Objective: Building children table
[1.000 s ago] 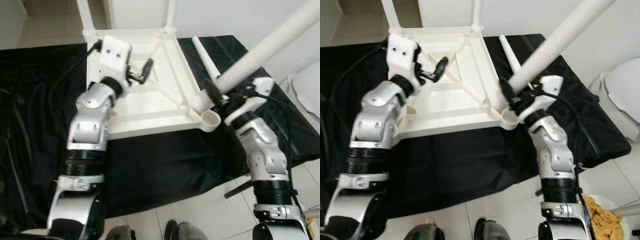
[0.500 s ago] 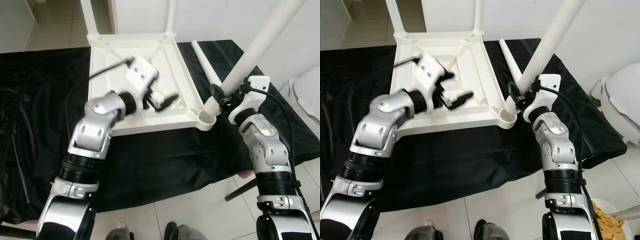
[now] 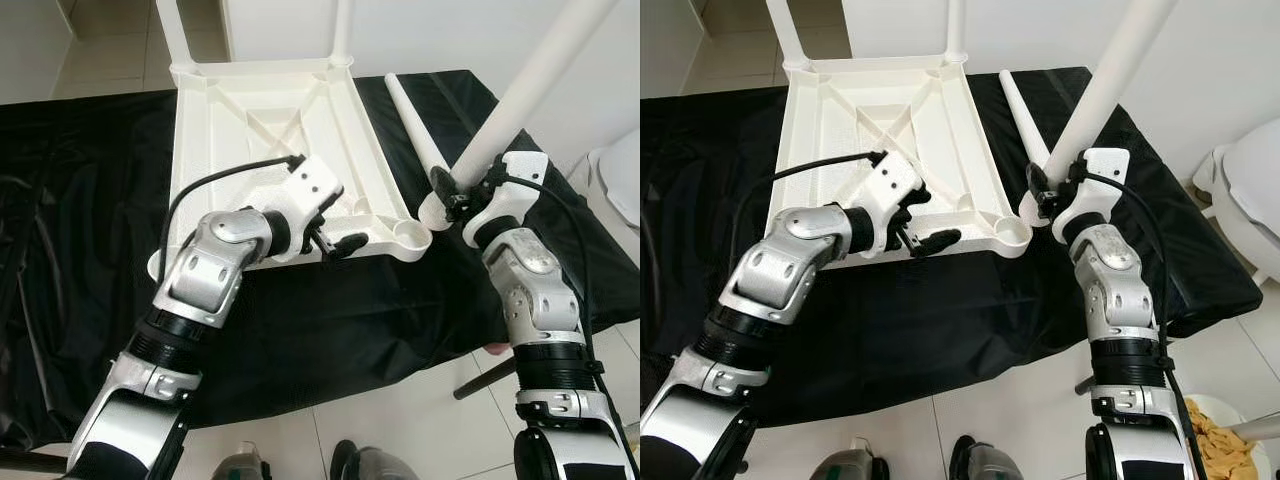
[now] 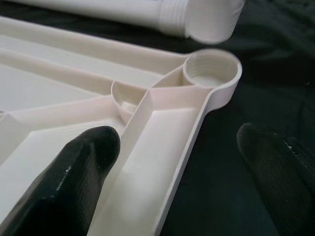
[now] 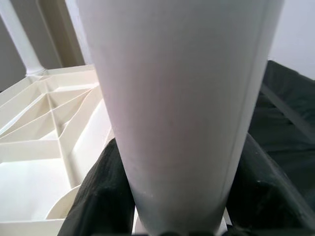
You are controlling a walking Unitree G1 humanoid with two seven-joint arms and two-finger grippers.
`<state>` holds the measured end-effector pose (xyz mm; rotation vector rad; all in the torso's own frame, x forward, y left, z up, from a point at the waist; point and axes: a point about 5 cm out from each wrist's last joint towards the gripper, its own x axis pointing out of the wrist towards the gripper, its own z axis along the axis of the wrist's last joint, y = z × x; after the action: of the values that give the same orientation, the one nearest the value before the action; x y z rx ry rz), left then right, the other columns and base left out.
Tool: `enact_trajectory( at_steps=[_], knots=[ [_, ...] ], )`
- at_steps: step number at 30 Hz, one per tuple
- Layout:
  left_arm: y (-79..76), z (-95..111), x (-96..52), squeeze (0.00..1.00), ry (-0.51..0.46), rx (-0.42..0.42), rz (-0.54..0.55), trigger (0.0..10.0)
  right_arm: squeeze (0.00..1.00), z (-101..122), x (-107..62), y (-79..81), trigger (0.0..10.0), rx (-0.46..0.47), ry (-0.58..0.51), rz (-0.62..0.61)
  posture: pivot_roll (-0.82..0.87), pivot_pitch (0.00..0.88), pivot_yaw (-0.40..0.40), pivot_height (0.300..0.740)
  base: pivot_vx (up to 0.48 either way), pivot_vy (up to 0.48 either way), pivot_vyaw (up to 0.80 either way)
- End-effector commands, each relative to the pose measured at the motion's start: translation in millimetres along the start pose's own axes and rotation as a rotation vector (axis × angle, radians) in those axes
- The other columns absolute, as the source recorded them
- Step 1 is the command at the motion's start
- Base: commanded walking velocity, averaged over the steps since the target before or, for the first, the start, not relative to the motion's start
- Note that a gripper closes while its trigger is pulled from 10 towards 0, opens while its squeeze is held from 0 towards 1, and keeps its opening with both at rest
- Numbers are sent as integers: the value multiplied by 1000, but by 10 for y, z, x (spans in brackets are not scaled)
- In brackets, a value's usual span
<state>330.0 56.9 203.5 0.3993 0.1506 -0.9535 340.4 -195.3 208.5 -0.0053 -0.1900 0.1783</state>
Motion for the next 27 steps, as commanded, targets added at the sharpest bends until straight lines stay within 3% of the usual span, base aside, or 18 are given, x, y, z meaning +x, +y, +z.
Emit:
enact_trajectory(
  at_steps=[1,9,12,25,27],
  knots=[
    [-30,-37,41,0,43,15,-32,10000,0,24,-5,-33,10000,-13,-17,-15,40,76,14,740,0,0,0],
    [62,-35,120,0,72,35,24,10000,0,37,-2,-17,10000,-21,-35,-15,36,75,22,740,0,0,0],
    [135,7,107,0,36,26,73,10000,0,46,-25,-19,10000,-13,-48,-11,33,76,26,740,0,0,0],
    [301,52,58,0,-36,-84,179,10000,0,29,-53,-5,10000,-10,-56,-12,34,80,29,740,0,0,0],
    [339,67,48,0,-71,-145,207,10000,0,35,-46,-5,10000,-12,-58,-10,35,79,26,740,0,0,0]
  ],
)
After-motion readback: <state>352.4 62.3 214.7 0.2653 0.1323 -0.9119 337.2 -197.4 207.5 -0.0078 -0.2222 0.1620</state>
